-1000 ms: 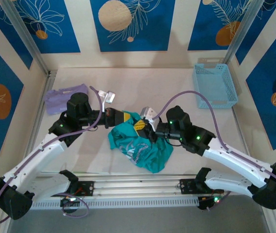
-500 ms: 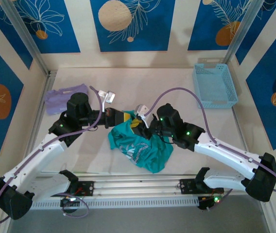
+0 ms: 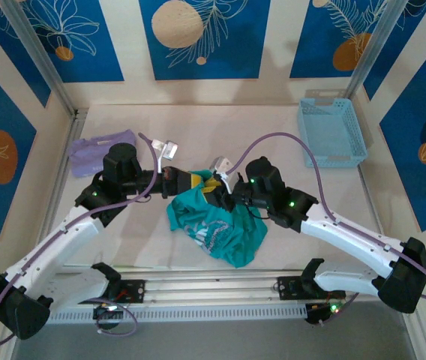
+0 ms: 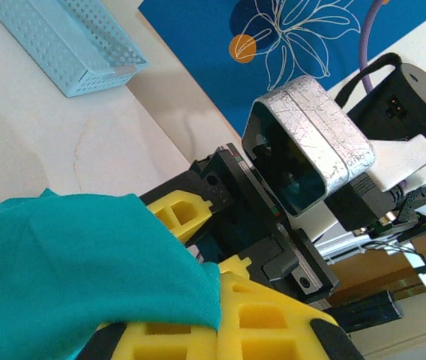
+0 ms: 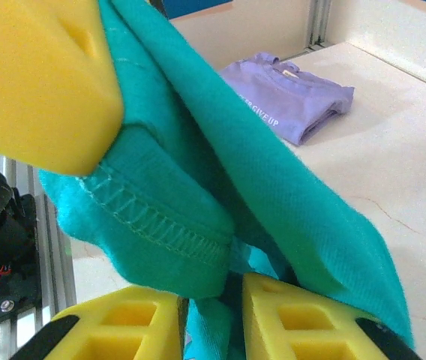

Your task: Fold the inside-out t-shirt

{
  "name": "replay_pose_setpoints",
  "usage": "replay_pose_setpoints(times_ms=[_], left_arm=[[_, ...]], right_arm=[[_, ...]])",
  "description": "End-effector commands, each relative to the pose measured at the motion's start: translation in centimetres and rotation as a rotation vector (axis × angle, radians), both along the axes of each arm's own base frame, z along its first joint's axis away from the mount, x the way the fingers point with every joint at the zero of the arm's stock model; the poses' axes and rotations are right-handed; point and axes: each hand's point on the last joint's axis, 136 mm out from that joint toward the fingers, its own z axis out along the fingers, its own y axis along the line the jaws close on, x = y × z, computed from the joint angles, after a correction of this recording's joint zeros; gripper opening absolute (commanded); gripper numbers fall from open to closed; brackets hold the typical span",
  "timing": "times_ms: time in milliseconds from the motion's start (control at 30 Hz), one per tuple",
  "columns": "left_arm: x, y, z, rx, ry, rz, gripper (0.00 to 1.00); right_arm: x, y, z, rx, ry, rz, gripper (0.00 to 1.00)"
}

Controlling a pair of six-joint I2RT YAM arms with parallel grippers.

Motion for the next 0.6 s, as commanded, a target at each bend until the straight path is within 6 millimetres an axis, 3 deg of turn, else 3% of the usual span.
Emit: replay_pose_setpoints(times_ms=[0, 267, 567], left_arm=[[0.4, 0.2, 0.4, -0.009, -0.022, 0.014, 0.0], [0.7, 0.3, 0.0, 0.01, -0.027, 0.033, 0.0], [2.4, 1.3, -1.0, 0.096, -0.037, 0.146, 0.0]], right_arm=[[-0.2, 0.1, 3.3, 0.083, -0.03, 0.019, 0.23], [-0.5, -0.7, 4.4, 0.108, -0.007, 0.032, 0.0], [-3.3, -1.7, 5.3, 0.074, 0.102, 0.171, 0.0]])
